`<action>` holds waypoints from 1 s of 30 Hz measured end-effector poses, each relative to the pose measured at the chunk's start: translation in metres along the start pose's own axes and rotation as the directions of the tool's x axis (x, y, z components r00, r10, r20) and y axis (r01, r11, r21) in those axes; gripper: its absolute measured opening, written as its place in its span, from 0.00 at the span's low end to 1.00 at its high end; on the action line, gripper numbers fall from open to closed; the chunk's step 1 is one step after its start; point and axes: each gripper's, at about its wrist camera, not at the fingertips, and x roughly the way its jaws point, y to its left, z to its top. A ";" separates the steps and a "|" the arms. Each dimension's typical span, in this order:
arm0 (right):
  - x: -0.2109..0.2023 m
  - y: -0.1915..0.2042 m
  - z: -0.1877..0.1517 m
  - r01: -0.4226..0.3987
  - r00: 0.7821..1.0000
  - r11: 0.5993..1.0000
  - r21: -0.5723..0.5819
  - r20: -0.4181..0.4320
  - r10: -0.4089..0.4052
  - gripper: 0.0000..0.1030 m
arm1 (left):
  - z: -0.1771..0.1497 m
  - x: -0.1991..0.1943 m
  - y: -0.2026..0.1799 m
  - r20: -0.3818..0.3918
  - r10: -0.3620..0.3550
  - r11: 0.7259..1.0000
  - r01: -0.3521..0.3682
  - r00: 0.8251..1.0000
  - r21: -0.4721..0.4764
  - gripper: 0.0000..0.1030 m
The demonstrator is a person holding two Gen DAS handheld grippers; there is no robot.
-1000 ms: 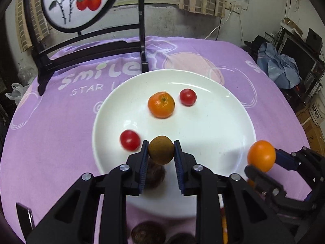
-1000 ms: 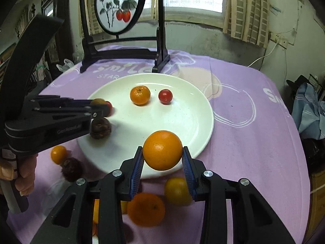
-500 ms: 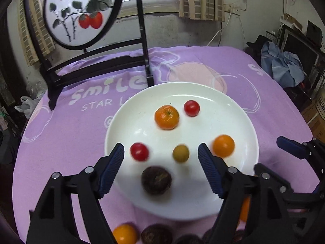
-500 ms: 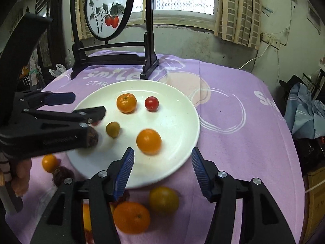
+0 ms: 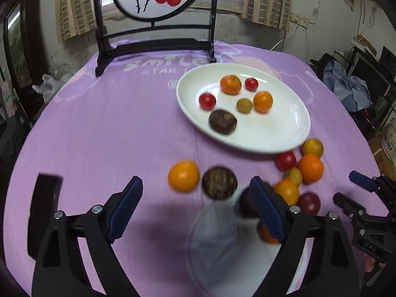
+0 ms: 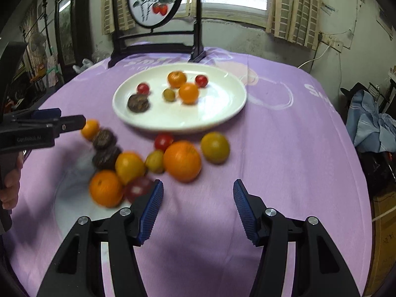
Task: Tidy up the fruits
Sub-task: 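Move both open tools back toward the remaining fruits, then grasp a dark red plum with the right tool while the left tool grasps a tangerine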
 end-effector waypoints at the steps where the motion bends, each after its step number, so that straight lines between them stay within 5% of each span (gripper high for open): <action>1: 0.000 0.005 -0.006 -0.004 1.000 1.000 -0.012 -0.009 0.004 0.58 | -0.006 -0.001 0.001 -0.003 -0.004 1.000 0.004 1.000 -0.005 0.84; 8: 0.018 0.034 -0.025 0.008 0.996 0.997 -0.074 -0.088 -0.015 0.58 | -0.025 0.007 -0.002 -0.019 -0.027 0.999 0.028 0.999 0.022 0.85; 12: 0.029 0.038 -0.016 0.000 0.996 0.998 -0.063 -0.091 -0.005 0.58 | -0.025 0.012 0.006 0.004 -0.044 0.999 0.044 0.999 0.010 0.85; 17: 0.044 0.044 0.000 -0.025 0.995 0.998 -0.052 -0.095 0.020 0.57 | -0.023 0.030 0.024 -0.055 -0.056 0.997 0.053 0.997 -0.058 0.85; 21: 0.045 0.046 0.006 -0.054 0.995 0.998 -0.036 -0.081 0.051 0.38 | -0.022 0.027 0.030 -0.037 -0.055 0.995 0.052 0.998 -0.082 0.85; 30: 0.026 0.030 -0.015 -0.053 0.997 0.996 0.066 -0.060 0.057 0.38 | -0.028 0.031 0.015 -0.055 -0.052 0.998 0.050 0.997 -0.034 0.85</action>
